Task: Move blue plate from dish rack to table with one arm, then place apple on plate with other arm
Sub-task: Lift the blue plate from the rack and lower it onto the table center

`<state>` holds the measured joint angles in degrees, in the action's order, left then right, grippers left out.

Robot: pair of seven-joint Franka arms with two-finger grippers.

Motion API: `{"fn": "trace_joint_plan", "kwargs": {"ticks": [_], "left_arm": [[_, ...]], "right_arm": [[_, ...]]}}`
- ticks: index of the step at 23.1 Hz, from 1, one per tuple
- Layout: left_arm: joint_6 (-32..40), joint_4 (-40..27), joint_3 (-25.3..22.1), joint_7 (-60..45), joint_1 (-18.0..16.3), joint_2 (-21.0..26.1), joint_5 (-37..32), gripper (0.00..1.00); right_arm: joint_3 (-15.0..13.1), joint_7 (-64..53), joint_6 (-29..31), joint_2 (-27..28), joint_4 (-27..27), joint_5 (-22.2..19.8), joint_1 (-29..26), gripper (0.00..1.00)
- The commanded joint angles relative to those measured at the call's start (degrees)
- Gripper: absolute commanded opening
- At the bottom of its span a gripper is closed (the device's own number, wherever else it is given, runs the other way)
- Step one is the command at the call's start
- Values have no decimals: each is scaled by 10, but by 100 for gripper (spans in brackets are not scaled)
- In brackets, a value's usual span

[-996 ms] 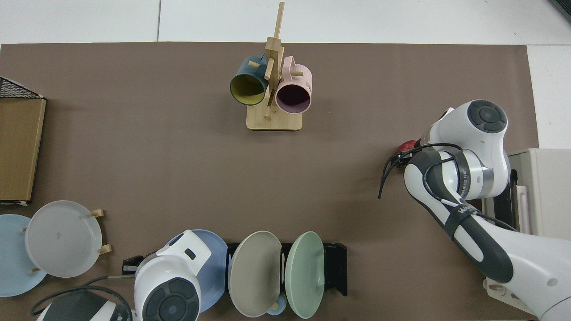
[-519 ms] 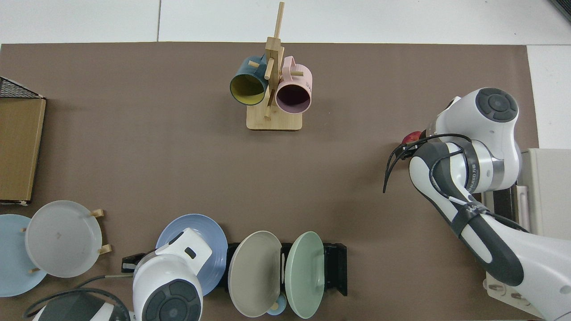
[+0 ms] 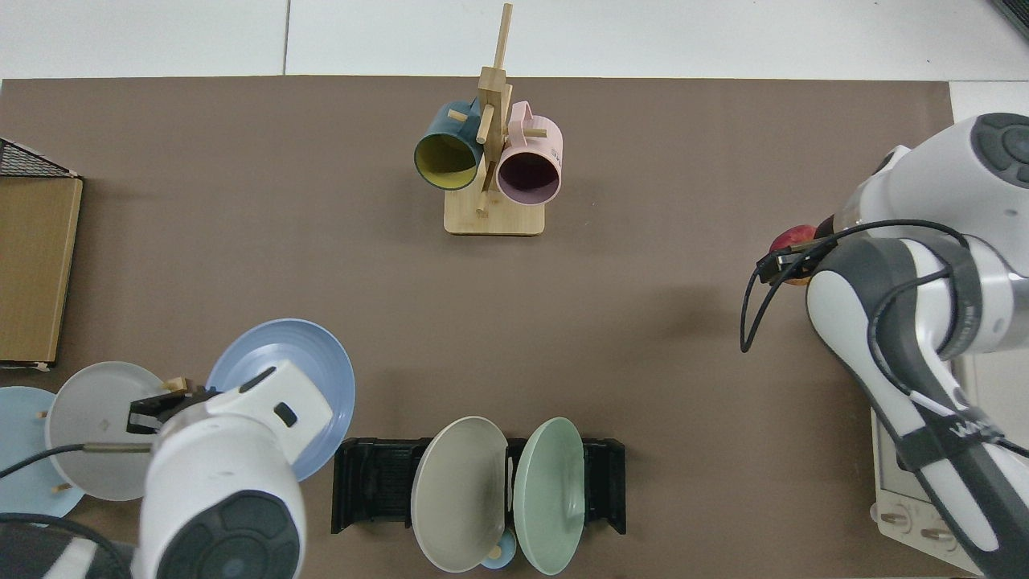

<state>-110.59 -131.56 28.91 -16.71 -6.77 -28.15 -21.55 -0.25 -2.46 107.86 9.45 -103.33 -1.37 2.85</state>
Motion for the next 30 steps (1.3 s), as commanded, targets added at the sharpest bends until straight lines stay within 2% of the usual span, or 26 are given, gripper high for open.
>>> {"fn": "trace_joint_plan", "kwargs": {"ticks": [1,3,5,8,13,17,20,22,25,30], "left_arm": [[10,144,-35,19,-34,105,4,0],[13,190,-51,14,-35,150,29,0],[6,210,-69,17,-36,172,89,0],[-43,199,-85,16,-35,190,197,0],[-99,163,-78,14,-24,224,288,0],[-149,126,-75,-4,25,259,298,0],[-233,100,-73,-44,76,309,301,0],[-268,92,-73,-62,95,334,299,0],[-308,77,-72,-71,98,344,299,0],[-325,67,-69,-70,106,356,299,0]], "right_arm": [[3,-17,-34,-28,8,2,-16,0],[3,-17,-33,-29,6,2,-16,0],[3,-16,-32,-30,5,2,-16,0],[3,-16,-27,-30,2,2,-15,0],[3,-16,-26,-30,0,2,-15,0],[3,-16,-25,-34,-4,2,-15,0],[3,-17,-25,-36,-6,2,-15,0],[3,-17,-24,-36,-8,2,-16,0],[3,-13,-24,-37,-10,2,-14,0],[3,-10,-24,-37,-12,3,-9,0]]}}
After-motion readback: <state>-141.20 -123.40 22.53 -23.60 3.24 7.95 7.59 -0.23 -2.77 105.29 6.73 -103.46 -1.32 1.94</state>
